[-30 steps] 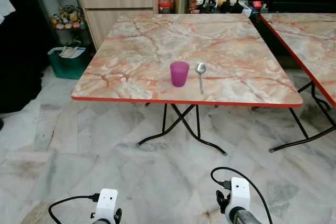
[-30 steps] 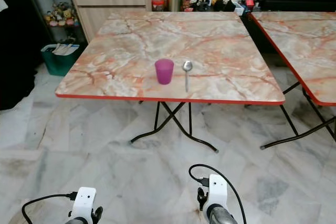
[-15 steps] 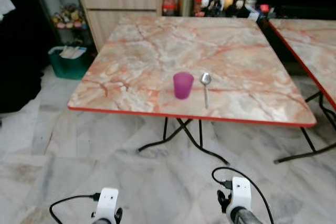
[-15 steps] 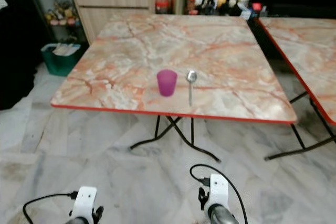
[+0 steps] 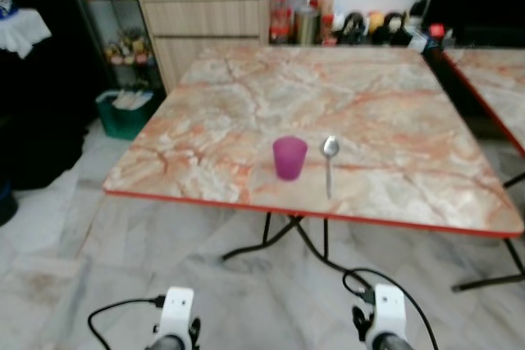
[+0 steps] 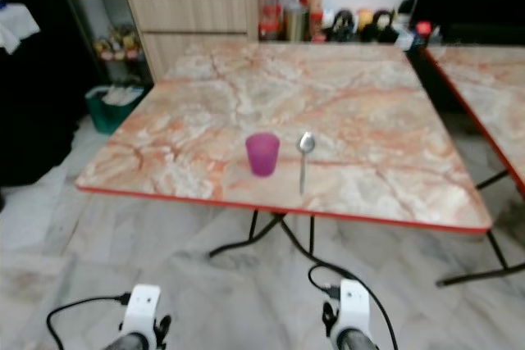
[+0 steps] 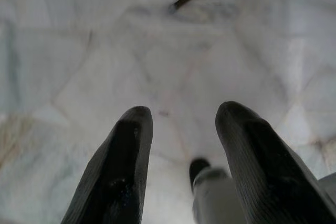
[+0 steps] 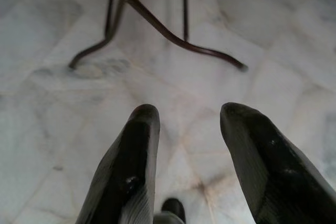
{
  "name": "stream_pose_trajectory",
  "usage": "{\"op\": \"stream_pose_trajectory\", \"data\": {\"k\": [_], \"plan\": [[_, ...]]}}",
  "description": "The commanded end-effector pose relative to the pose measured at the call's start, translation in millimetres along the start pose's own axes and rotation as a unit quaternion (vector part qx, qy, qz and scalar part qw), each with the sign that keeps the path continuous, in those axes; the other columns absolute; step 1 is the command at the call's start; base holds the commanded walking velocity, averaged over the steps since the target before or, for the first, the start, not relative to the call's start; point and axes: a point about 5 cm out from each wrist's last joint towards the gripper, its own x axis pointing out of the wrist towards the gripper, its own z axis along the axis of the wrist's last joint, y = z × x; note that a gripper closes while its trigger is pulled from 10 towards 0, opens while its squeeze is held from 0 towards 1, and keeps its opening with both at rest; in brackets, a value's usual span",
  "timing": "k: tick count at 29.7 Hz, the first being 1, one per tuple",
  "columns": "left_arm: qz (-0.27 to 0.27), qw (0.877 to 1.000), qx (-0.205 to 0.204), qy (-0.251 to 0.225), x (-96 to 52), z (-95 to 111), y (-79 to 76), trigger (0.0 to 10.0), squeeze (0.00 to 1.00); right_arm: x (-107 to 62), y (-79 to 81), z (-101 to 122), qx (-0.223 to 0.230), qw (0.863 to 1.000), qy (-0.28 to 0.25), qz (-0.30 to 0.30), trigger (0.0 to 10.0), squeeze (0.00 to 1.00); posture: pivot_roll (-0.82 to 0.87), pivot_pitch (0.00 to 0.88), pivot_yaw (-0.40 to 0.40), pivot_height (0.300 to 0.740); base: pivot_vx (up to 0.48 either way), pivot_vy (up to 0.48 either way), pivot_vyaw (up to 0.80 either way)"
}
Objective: Setting the table
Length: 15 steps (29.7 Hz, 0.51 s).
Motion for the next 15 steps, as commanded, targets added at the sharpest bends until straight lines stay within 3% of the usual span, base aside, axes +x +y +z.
{"op": "stream_pose_trajectory", "data": {"k": [1,8,15], "plan": [[0.001,1.000,-0.004,0.019,-2.6,-10.7,0.6,10.0,0.00,-0.5,2.7,-3.2,0.001,1.000,0.004,0.003,10.0,0.00,0.00,0.000,0.001,0.701,0.000,0.000,0.00],[0.001,1.000,-0.004,0.022,-3.2,-12.8,0.4,10.0,0.00,-1.0,3.9,-0.5,-0.007,1.000,-0.014,0.014,10.0,0.00,-0.01,0.000,0.009,0.701,0.000,0.000,0.00],[0.001,1.000,-0.004,0.019,-3.3,-12.5,-0.3,10.0,0.00,-7.1,3.4,1.5,-0.069,0.994,-0.075,0.043,10.0,0.00,-0.02,0.000,0.005,0.701,0.000,0.000,0.00]]}}
